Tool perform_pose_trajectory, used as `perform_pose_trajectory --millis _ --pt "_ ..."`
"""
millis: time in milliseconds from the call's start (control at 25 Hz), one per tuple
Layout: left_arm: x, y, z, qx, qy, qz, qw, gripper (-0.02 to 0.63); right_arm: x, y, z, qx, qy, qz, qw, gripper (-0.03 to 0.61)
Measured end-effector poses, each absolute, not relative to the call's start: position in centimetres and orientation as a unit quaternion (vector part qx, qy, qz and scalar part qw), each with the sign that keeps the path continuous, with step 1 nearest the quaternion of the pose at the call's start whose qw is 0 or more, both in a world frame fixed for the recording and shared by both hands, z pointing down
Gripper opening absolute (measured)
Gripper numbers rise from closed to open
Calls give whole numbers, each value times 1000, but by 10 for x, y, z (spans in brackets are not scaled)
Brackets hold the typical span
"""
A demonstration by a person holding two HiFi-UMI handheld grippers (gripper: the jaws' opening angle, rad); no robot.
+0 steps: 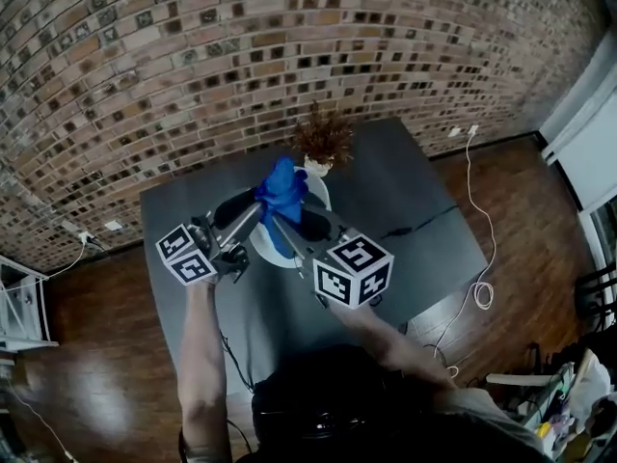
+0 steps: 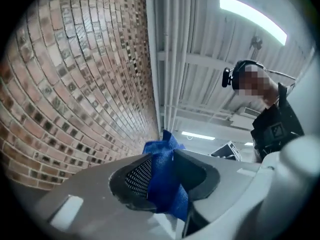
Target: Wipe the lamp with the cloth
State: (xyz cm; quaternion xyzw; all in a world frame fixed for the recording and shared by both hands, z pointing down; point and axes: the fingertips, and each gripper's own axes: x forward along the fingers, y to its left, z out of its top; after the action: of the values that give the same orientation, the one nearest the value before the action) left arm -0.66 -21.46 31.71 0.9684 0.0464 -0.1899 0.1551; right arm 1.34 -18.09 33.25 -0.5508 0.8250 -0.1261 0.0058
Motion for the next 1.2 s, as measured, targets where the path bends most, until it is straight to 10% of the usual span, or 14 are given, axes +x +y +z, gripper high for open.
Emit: perform_pose_trajectory --millis 880,1080,1200 --pt "30 -169 363 982 112 60 -140 59 43 -168 354 -571 810 -118 -58 91" --pt "39 -164 367 974 102 79 -185 54 121 -170 355 -660 726 -18 -195 92" --pt "41 -161 368 973 100 76 -193 55 121 -162 335 -650 747 -48 -131 91"
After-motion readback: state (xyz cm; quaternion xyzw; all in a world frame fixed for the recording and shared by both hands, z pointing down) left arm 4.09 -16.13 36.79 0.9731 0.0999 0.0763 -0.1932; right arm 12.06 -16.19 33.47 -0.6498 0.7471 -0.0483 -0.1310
